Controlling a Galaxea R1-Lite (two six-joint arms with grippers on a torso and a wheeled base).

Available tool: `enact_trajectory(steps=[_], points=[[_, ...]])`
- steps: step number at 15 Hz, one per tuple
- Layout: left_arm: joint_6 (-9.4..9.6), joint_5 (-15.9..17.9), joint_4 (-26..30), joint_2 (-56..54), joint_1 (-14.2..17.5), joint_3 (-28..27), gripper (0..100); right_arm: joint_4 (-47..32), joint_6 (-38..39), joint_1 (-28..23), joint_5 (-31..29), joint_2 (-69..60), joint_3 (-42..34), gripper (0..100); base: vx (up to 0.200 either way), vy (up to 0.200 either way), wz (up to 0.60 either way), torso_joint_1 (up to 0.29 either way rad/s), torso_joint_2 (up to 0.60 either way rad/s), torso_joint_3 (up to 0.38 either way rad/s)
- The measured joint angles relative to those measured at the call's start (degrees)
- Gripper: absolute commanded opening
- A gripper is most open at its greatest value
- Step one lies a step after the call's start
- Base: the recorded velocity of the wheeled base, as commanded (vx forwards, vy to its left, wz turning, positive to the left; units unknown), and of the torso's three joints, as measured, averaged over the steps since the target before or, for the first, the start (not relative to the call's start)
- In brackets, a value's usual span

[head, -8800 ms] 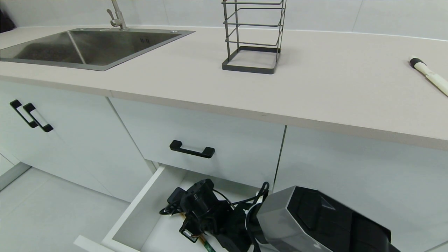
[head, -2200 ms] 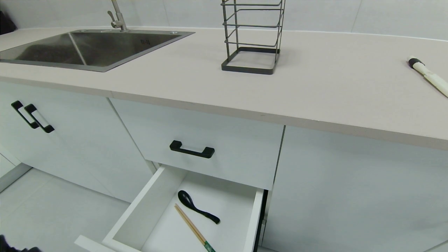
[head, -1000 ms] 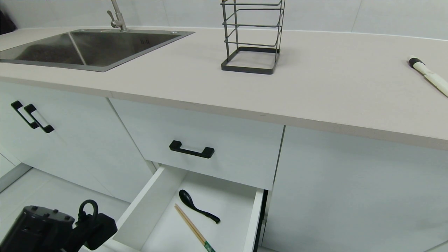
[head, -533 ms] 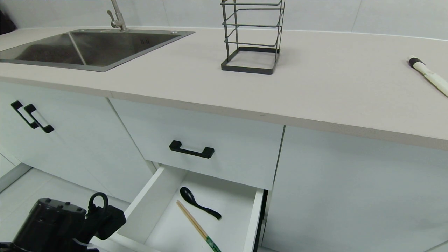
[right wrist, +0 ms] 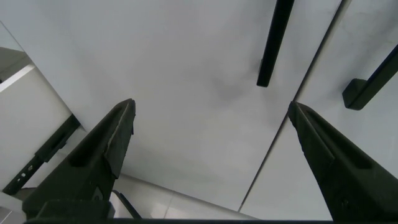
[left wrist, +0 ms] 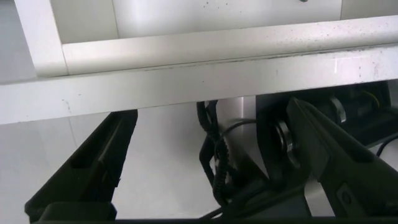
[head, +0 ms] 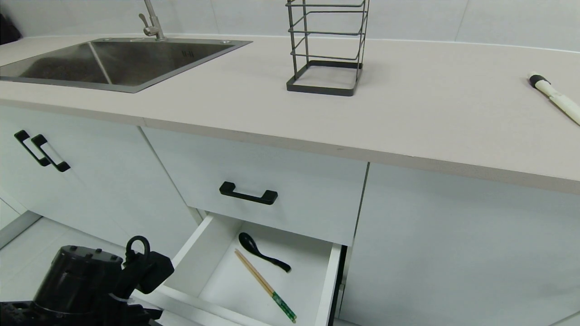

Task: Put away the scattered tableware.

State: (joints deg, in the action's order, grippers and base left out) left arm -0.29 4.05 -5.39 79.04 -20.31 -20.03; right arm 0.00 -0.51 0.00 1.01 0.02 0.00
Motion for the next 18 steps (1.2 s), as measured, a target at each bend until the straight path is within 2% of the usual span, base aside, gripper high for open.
enact_trajectory(steps=[8,18], points=[[0.16,0.2,-10.0,4.5,-1.5,0.3,100,0.0,0.0,0.0,0.0,0.0,0.0,100,0.000,0.000,0.00,0.000,0.00,0.000],[0.22,0.4,-23.6,10.9,-1.8,0.4,100,0.0,0.0,0.0,0.0,0.0,0.0,100,0.000,0.000,0.00,0.000,0.00,0.000]])
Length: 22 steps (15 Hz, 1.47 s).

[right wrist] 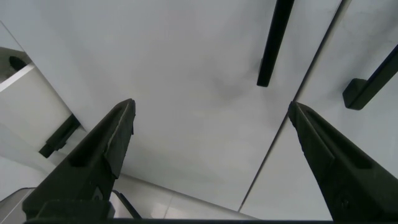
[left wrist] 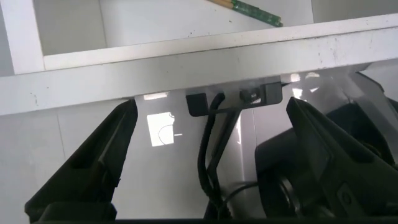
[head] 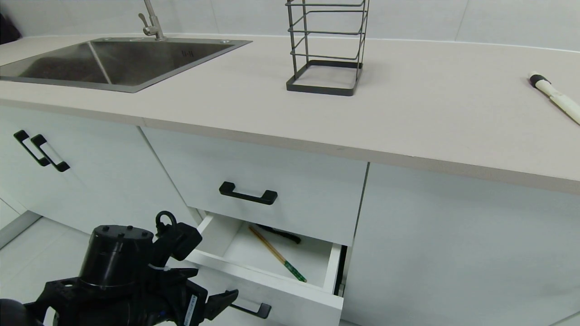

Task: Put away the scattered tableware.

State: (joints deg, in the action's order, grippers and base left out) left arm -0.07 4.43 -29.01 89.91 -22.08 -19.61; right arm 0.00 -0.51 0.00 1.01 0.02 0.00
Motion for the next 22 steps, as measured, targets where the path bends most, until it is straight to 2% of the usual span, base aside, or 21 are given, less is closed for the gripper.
enact_trajectory(steps=[7,12,22], points=[[0.00,0.0,-7.3,4.6,0.0,-0.4,100,0.0,0.1,0.0,0.0,0.0,0.0,100,0.000,0.000,0.00,0.000,0.00,0.000],[-0.04,0.0,-14.8,8.3,0.0,-0.7,100,0.0,0.1,0.0,0.0,0.0,0.0,100,0.000,0.000,0.00,0.000,0.00,0.000],[-0.06,-0.1,-15.4,12.7,0.1,-7.5,100,-0.1,0.1,0.0,0.0,0.0,0.0,100,0.000,0.000,0.00,0.000,0.00,0.000]])
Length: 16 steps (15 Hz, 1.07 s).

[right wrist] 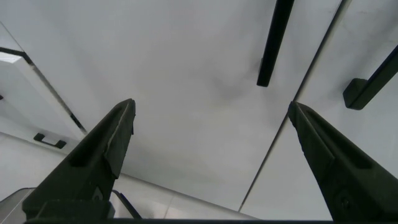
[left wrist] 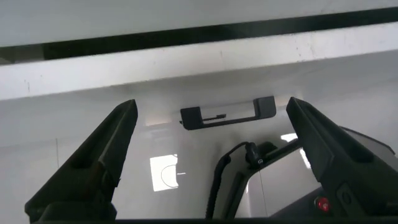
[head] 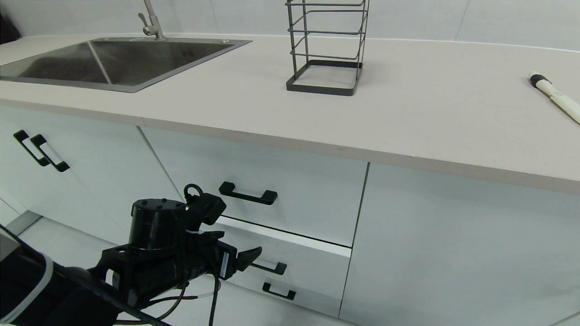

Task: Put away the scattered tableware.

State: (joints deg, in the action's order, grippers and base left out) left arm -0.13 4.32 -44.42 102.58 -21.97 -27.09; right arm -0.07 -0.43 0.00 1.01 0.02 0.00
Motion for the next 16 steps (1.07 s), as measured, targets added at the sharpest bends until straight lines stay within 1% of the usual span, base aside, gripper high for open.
enact_trajectory(steps=[4,7,11,13,16], points=[[-0.02,0.0,-0.5,1.5,0.0,-1.0,100,0.0,0.0,0.0,0.0,0.0,0.0,100,0.000,0.000,0.00,0.000,0.00,0.000],[-0.11,0.1,-4.3,2.8,0.0,-1.1,100,0.0,0.0,0.0,0.0,0.0,0.0,100,0.000,0.000,0.00,0.000,0.00,0.000],[-0.09,0.1,-4.7,3.6,0.0,-1.4,100,0.0,0.0,0.0,0.0,0.0,0.0,100,0.000,0.000,0.00,0.000,0.00,0.000],[-0.05,0.0,-4.7,3.3,0.0,-0.5,100,0.0,0.0,0.0,0.0,0.0,0.0,100,0.000,0.000,0.00,0.000,0.00,0.000],[-0.02,0.0,-4.7,0.7,0.0,2.9,100,0.0,0.0,0.0,0.0,0.0,0.0,100,0.000,0.000,0.00,0.000,0.00,0.000]])
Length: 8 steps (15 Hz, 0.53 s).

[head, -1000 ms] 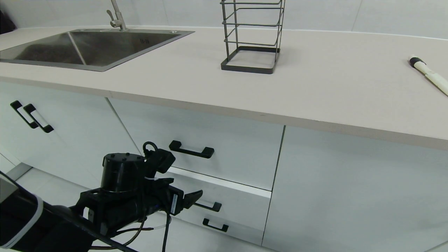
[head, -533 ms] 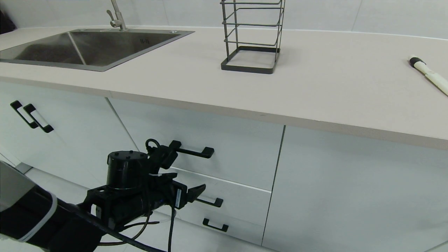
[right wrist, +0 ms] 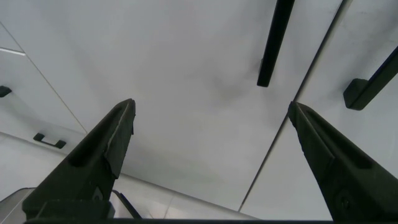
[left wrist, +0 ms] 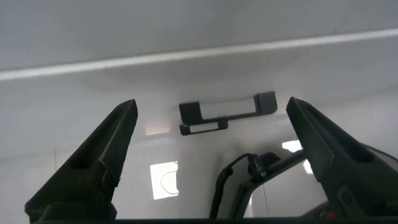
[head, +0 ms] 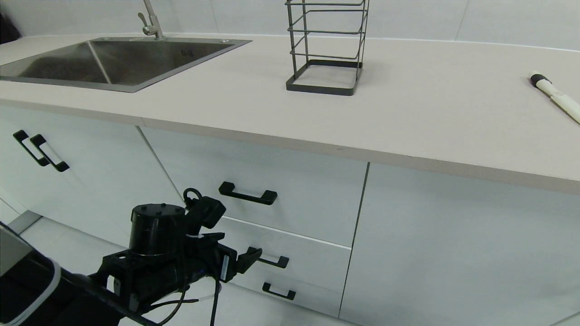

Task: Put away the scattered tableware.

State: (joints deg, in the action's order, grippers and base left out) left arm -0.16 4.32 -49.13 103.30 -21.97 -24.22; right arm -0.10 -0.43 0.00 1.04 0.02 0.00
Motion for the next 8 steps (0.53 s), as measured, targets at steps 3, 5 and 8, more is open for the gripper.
enact_trajectory(steps=[3,5,8], points=[[-0.02,0.0,0.0,-5.3,0.0,4.7,100,0.0,0.0,0.0,-0.1,0.0,0.0,100,0.000,0.000,0.00,0.000,0.00,0.000],[-0.16,0.0,0.1,-10.6,0.0,8.0,100,0.0,0.0,0.0,-0.2,0.0,0.0,100,0.000,0.000,0.00,0.000,0.00,0.000],[-0.13,-0.1,0.4,-22.9,1.0,13.2,100,0.1,-0.1,0.0,-0.1,0.0,0.0,100,0.000,0.000,0.00,0.000,0.00,0.000]])
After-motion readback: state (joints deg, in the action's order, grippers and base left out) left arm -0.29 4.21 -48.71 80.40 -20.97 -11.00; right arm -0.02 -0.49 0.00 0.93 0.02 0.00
